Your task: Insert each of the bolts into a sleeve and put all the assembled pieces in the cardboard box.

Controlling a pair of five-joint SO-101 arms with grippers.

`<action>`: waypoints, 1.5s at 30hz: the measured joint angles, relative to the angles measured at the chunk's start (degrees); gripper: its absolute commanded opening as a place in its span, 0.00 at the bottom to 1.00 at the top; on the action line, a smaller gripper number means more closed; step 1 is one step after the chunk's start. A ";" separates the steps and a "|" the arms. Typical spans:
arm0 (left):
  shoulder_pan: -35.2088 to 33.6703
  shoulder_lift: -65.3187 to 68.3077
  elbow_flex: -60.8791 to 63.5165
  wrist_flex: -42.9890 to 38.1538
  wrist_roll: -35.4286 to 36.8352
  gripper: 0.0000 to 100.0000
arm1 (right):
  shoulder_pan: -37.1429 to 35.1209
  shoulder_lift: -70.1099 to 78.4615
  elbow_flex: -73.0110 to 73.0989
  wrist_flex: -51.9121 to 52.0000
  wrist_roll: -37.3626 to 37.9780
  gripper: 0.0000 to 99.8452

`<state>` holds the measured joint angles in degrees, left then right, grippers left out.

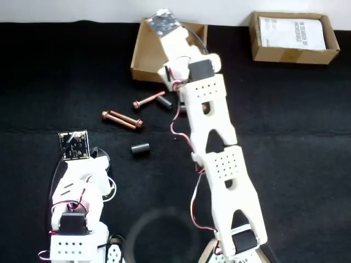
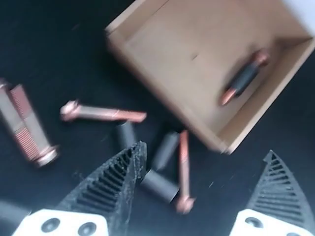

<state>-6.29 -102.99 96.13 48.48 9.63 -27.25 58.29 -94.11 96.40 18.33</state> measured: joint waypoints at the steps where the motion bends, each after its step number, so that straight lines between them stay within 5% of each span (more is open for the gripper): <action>1: 0.00 0.00 0.00 0.00 0.00 0.01 | -0.62 -0.97 0.00 1.85 0.00 0.33; 11: 0.00 0.00 0.00 0.00 0.00 0.01 | 1.05 -4.40 3.96 4.04 -6.15 0.33; 20: 0.00 0.00 0.00 0.00 0.00 0.01 | 1.05 -10.90 31.82 4.04 11.34 0.33; 30: -2.29 0.00 0.00 0.00 0.00 0.01 | 3.43 -10.20 37.98 1.93 36.75 0.33; 45: -4.75 0.00 0.00 0.00 0.00 0.01 | 3.87 -1.32 37.98 -8.44 42.02 0.33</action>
<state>-11.03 -102.99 96.13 48.48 9.63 -23.38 56.97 -56.13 87.96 60.35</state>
